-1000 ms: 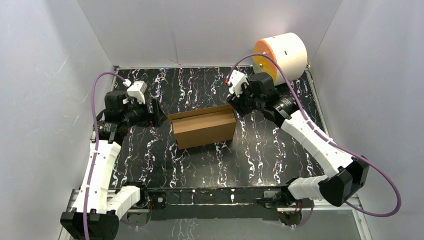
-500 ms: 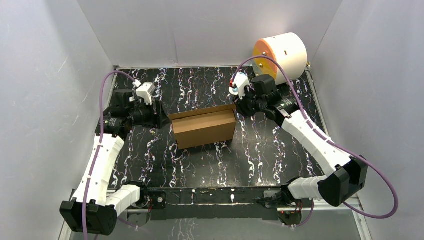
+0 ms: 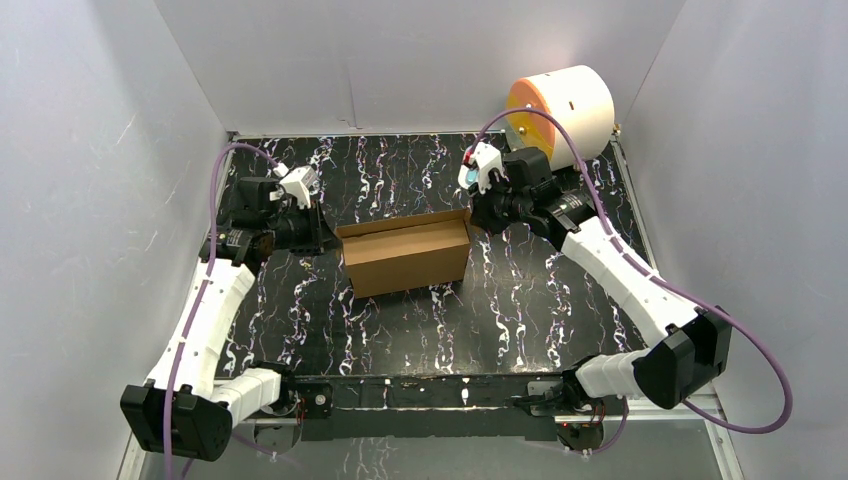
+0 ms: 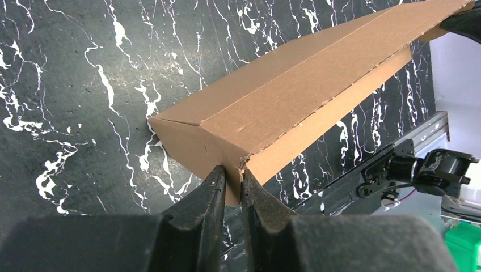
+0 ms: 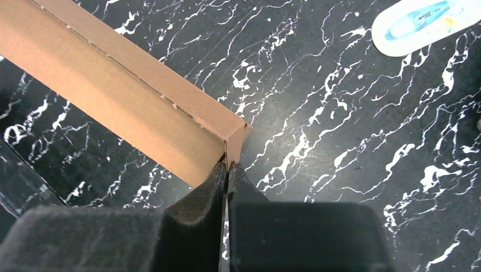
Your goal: Fold the paper box
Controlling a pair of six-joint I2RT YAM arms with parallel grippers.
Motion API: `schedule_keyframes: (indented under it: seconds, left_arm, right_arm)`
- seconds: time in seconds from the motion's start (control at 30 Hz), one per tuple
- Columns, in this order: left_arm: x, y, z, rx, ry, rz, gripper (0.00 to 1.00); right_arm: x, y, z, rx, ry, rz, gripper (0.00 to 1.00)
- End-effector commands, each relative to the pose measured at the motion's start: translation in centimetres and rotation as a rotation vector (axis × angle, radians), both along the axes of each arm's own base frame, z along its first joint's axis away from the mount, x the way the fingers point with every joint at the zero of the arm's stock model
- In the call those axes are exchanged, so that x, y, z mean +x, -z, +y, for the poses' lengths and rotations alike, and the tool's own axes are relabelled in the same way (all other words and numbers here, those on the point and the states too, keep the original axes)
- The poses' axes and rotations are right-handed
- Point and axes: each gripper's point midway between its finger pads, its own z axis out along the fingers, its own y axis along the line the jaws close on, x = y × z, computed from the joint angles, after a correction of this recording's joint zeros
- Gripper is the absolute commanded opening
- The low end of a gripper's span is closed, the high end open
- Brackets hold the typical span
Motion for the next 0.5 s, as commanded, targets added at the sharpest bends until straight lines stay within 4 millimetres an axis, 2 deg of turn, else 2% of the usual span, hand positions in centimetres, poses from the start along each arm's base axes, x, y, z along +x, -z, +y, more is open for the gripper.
schedule_keyframes:
  seconds: [0.0,0.2,0.47]
  left_arm:
    - [-0.3,-1.1,-1.1,-0.073,-0.043,0.051,0.12]
    - [0.0,-1.3,-1.5,-0.084,-0.087,0.072,0.07]
    - [0.0,0.1,-1.9,-0.057,-0.120,0.112,0.05]
  right_arm:
    - [0.1,-2.2,1.0,0.099,0.064,0.043,0.08]
    - [0.4,-2.9,1.0,0.127,0.151,0.110,0.06]
    - [0.1,-2.9,1.9,0.172,0.207,0.224,0.03]
